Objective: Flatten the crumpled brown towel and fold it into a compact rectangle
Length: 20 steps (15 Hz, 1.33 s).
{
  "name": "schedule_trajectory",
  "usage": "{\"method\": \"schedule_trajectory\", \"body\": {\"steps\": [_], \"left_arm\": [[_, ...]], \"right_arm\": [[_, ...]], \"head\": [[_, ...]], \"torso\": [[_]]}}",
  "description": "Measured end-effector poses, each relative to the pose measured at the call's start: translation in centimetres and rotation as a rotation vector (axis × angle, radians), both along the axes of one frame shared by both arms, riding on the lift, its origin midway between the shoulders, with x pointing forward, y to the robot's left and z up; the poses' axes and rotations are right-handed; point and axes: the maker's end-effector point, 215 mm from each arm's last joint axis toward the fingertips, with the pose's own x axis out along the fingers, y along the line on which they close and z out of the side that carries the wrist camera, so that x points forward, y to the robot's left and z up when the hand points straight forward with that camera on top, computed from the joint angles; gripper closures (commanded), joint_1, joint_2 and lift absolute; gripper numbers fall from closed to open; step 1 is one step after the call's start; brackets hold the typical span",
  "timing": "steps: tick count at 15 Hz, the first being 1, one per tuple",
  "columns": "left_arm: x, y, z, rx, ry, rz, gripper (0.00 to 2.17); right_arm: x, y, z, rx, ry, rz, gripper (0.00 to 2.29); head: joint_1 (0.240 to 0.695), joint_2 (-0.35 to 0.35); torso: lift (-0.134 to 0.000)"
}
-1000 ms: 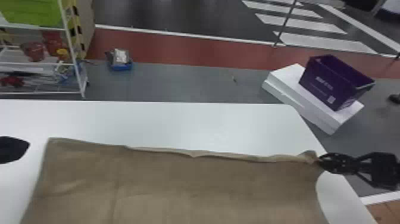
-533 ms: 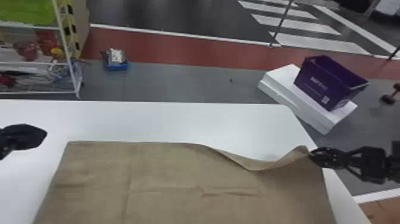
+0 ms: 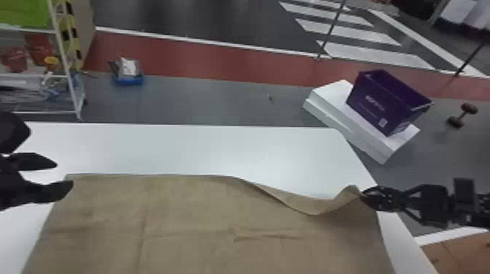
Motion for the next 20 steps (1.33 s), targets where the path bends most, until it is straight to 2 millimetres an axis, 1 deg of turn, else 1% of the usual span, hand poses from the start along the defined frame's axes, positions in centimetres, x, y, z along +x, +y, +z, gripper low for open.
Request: {"method": "schedule_trajectory", "body": {"steps": [3,6,8,9,12,17,18,19,20], "left_arm": [[1.2,-2.0,-1.4,0.044,0.038,-0.043,0.57],[2.8,-2.8,-2.1,0.052,0.074,-0.050,0.58],[3.6,-2.6,-2.5,0.063,0.098,-0.040,0.58],[4.0,-2.4,-2.8,0.072,0.110,-0.036,0.64],[4.3,-1.9,-3.7,0.090,0.151,-0.032,0.66],[4.5,-1.4,-4.5,0.092,0.211,-0.019,0.67],[4.4,-1.3,-4.6,0.093,0.221,-0.020,0.82],[4.4,-1.2,-4.8,0.094,0.232,-0.018,1.02],[4.3,-1.1,-5.0,0.095,0.243,-0.015,1.08]], "right_arm": [[-0.1,0.2,-0.3,0.002,0.004,0.004,1.10],[-0.3,0.3,-0.5,0.002,0.010,0.005,1.10],[-0.4,0.2,-0.6,0.002,0.012,0.005,1.10],[-0.5,0.2,-0.6,0.001,0.013,0.005,1.10],[-0.6,0.3,-0.6,0.000,0.010,0.010,1.10],[-0.6,0.3,-0.6,-0.001,0.011,0.011,1.10],[-0.6,0.3,-0.6,-0.001,0.010,0.011,1.10],[-0.6,0.3,-0.6,-0.001,0.010,0.010,1.10],[-0.6,0.3,-0.6,-0.001,0.010,0.010,1.10]], "head": [[0.695,-0.350],[0.695,-0.350],[0.695,-0.350],[0.695,-0.350],[0.695,-0.346],[0.695,-0.337],[0.695,-0.337],[0.695,-0.337],[0.695,-0.336]], "torso": [[-0.124],[-0.124],[-0.124],[-0.124],[-0.124],[-0.124],[-0.124],[-0.124],[-0.124]]}}
